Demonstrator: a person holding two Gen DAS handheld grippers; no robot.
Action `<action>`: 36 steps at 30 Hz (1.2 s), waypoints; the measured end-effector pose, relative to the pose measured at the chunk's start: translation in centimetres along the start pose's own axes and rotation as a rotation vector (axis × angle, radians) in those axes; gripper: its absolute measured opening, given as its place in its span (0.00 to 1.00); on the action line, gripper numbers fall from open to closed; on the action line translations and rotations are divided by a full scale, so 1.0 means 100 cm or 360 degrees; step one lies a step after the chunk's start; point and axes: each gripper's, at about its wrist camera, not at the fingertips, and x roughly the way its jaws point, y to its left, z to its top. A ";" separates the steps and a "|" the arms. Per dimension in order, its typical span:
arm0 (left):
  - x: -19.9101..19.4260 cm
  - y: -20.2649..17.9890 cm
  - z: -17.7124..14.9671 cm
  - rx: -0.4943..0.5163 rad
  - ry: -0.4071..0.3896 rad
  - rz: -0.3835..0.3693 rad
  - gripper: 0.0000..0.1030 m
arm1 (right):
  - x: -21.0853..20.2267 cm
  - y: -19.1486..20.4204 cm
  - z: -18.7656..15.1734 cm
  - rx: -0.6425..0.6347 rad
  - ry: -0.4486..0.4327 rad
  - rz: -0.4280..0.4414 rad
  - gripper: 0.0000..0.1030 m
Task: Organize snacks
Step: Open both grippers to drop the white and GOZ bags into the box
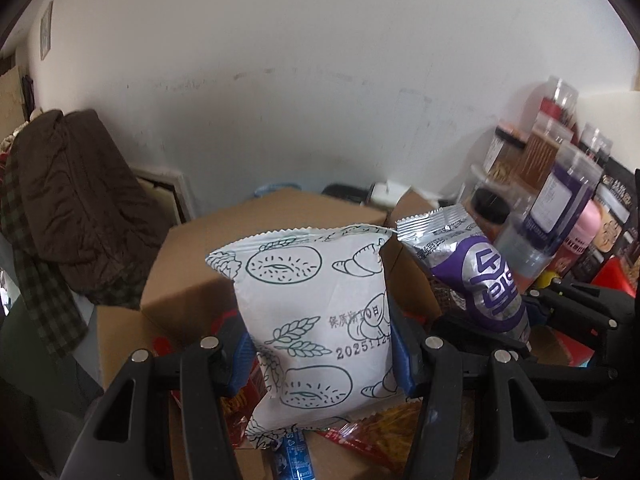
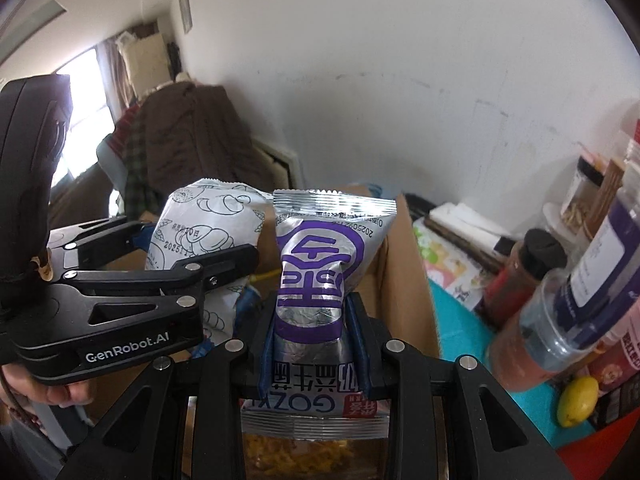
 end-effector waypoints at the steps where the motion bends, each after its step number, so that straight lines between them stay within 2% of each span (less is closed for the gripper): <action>1: 0.002 0.000 -0.001 0.0005 0.0012 0.0006 0.53 | 0.003 -0.001 -0.001 0.0007 0.0017 0.0004 0.30; 10: 0.030 0.005 -0.011 -0.0009 0.0215 0.0093 0.53 | 0.031 -0.001 -0.012 0.0039 0.0206 0.0009 0.30; 18: 0.043 -0.001 -0.017 0.0004 0.0312 0.0135 0.53 | 0.036 0.002 -0.018 -0.0007 0.0274 -0.0014 0.31; 22: 0.048 -0.005 -0.022 0.0011 0.0366 0.0153 0.54 | 0.035 0.007 -0.020 -0.0051 0.0308 -0.0037 0.36; 28: 0.043 -0.007 -0.026 0.0013 0.0381 0.0167 0.54 | 0.028 0.010 -0.022 -0.0080 0.0322 -0.0086 0.47; 32: 0.035 -0.007 -0.030 -0.0014 0.0402 0.0166 0.55 | 0.021 0.015 -0.026 -0.0111 0.0328 -0.0160 0.60; 36: 0.019 -0.008 -0.030 -0.0032 0.0358 0.0172 0.56 | 0.008 0.020 -0.030 -0.0120 0.0316 -0.0159 0.61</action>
